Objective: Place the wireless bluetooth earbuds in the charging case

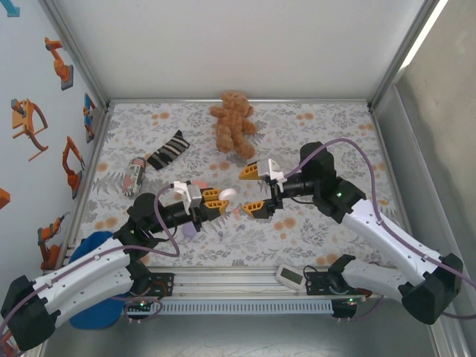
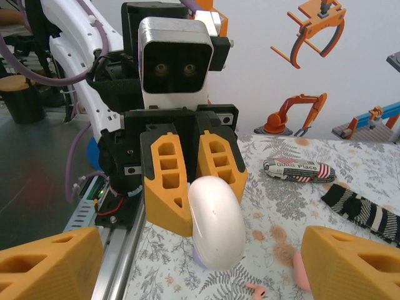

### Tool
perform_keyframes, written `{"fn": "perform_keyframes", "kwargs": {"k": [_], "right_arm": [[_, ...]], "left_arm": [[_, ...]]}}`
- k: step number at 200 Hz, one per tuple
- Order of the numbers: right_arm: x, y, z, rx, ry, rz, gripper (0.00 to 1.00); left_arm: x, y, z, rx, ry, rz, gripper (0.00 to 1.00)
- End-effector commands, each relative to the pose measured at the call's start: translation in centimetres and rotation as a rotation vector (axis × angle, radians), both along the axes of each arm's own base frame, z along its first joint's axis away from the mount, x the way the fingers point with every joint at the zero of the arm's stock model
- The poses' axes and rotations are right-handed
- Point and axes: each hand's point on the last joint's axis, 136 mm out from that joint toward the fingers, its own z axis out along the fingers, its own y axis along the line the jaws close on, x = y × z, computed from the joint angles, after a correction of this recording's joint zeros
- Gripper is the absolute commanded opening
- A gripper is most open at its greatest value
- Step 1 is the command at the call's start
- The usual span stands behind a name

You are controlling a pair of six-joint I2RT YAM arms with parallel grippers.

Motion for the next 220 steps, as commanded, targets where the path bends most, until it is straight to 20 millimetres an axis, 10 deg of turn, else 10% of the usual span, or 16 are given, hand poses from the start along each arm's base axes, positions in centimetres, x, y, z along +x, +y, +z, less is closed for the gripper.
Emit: {"fn": "perform_keyframes", "kwargs": {"k": [1,220], "right_arm": [[-0.4,0.5,1.6,0.042,-0.023,0.04,0.8],[-0.2,3.1,-1.3,-0.059,0.067,0.094,0.47]], "left_arm": [[-0.6,0.0,1.7,-0.036,-0.05,-0.029,0.0],[-0.7,0.1,1.8,-0.043,-0.056,-0.03,0.0]]}}
